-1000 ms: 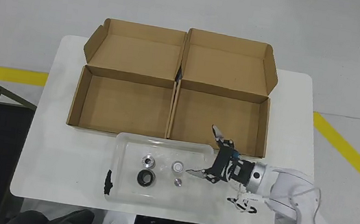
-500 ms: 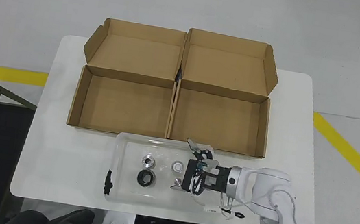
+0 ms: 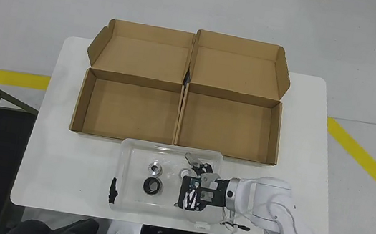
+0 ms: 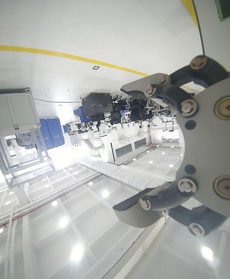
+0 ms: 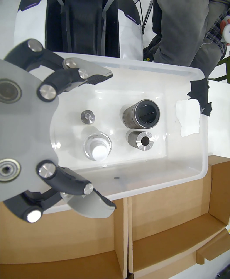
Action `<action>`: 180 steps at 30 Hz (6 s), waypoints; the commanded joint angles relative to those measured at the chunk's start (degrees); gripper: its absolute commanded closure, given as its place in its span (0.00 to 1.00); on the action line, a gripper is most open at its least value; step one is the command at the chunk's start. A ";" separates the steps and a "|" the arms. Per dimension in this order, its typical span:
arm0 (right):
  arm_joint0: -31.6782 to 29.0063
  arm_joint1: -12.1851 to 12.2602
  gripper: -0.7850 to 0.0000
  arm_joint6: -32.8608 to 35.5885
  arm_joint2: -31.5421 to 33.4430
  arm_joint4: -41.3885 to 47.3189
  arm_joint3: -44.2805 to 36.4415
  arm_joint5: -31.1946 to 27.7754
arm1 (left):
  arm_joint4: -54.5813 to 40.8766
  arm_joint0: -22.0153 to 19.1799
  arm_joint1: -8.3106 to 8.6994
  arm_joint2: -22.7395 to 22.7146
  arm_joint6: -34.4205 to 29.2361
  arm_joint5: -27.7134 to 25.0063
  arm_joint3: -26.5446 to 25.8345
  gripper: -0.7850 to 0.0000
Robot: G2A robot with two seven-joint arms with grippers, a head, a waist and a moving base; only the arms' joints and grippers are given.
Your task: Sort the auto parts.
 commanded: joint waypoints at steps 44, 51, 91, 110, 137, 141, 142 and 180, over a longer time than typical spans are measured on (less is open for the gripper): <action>4.43 1.40 1.00 -8.73 -2.10 4.86 2.03 2.56 | 0.00 0.00 0.00 0.00 0.00 0.00 0.00 0.00; 4.50 1.58 1.00 -16.09 -0.74 7.11 1.05 2.74 | 0.00 0.00 0.00 0.00 0.00 0.00 0.00 0.00; 5.50 2.04 1.00 -38.01 6.79 14.67 6.37 6.79 | 0.00 0.00 0.00 0.00 0.00 0.00 0.00 0.00; 12.64 1.78 1.00 -23.59 5.27 16.22 12.32 12.50 | 0.00 0.00 0.00 0.00 0.00 0.00 0.00 0.00; 29.33 -1.91 1.00 -17.03 -6.47 14.42 34.06 18.62 | 0.00 0.00 0.00 0.00 0.00 0.00 0.00 0.00; 30.59 -2.43 1.00 -16.98 -7.77 13.75 36.59 19.18 | 0.00 0.00 0.00 0.00 0.00 0.00 0.00 0.00; 30.84 -2.56 1.00 -17.09 -8.07 13.68 37.09 19.28 | 0.00 0.00 0.00 0.00 0.00 0.00 0.00 0.00; 24.79 -0.69 0.00 -10.42 -1.95 8.76 16.93 12.19 | 0.00 0.00 0.00 0.00 0.00 0.00 0.00 0.00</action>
